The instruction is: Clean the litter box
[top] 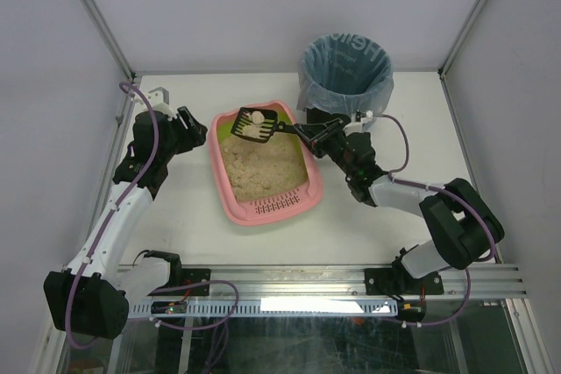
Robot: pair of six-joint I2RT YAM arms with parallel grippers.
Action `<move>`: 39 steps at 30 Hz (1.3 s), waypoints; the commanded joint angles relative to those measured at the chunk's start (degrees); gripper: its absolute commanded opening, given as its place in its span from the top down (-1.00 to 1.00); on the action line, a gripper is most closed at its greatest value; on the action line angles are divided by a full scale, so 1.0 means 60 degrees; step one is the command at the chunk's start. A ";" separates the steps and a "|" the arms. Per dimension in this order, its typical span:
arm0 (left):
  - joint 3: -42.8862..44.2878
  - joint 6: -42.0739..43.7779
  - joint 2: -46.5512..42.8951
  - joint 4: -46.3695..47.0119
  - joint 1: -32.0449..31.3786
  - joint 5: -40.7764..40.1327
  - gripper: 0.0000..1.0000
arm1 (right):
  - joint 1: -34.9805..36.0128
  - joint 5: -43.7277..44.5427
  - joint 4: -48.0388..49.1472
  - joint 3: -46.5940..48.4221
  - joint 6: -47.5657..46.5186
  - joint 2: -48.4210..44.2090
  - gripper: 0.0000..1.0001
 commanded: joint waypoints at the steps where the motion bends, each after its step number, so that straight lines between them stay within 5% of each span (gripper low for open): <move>1: 0.0107 -0.0106 0.0001 0.0460 0.0143 0.0128 -0.13 | 0.0395 -0.0064 0.0373 0.0477 -0.0349 -0.0119 1.00; 4: 0.0151 -0.0052 0.0044 0.0459 0.0155 0.0210 -0.12 | -0.0124 0.0477 0.1059 -0.0341 0.0508 -0.0254 1.00; 7: 0.0031 -0.0109 -0.0080 0.0462 0.0172 0.0057 -0.13 | 0.0476 -0.0238 0.0614 0.0554 -0.0336 0.0077 1.00; 11: 0.0153 -0.0062 0.0048 0.0456 0.0185 0.0227 -0.13 | -0.0147 0.0503 0.0862 -0.0340 0.0363 -0.0279 1.00; 22: 0.0053 -0.0087 -0.0019 0.0470 0.0215 0.0200 -0.16 | 0.0475 -0.0099 0.0613 0.0704 -0.0423 0.0312 1.00; 39: 0.0185 -0.0086 0.0221 0.0514 0.0340 0.0600 -0.17 | -0.0115 0.0410 0.0622 0.0090 -0.0043 -0.0247 1.00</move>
